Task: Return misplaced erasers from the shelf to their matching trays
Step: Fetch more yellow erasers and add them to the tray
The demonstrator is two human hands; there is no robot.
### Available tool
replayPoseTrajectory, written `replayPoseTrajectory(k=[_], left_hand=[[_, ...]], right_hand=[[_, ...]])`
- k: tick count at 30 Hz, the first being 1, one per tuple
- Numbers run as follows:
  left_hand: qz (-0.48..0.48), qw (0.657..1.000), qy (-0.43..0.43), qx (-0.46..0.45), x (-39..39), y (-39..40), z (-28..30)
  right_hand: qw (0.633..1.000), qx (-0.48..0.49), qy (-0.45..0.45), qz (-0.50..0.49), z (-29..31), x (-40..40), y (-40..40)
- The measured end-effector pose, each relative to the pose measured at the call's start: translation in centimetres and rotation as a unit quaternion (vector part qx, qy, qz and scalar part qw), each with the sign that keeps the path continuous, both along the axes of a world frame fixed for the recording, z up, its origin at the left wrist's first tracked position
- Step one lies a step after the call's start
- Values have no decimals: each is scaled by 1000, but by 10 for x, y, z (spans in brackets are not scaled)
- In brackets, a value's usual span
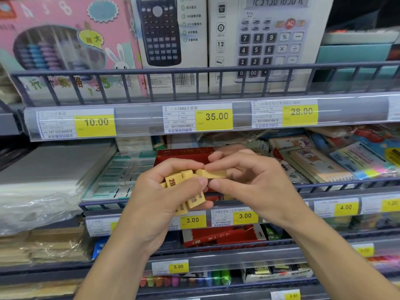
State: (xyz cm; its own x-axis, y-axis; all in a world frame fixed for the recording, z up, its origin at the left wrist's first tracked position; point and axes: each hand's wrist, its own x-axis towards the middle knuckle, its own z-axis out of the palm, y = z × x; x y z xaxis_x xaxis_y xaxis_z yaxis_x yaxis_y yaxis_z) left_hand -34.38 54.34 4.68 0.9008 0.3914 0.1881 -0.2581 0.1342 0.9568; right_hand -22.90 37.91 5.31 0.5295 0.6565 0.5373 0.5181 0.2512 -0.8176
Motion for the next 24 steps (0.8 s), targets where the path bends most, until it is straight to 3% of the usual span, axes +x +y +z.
replayPoseTrajectory(k=[6, 15, 20, 24], left_hand=[[10, 999, -15, 34, -3, 2, 0], [36, 999, -15, 10, -3, 11, 0], [38, 999, -15, 15, -3, 14, 1], [40, 999, -21, 15, -4, 18, 1]], right_hand=[[991, 19, 108, 82, -2, 3, 0], [995, 41, 76, 52, -7, 7, 2], [998, -35, -18, -56, 2, 17, -9], [979, -100, 21, -175, 9, 53, -27]])
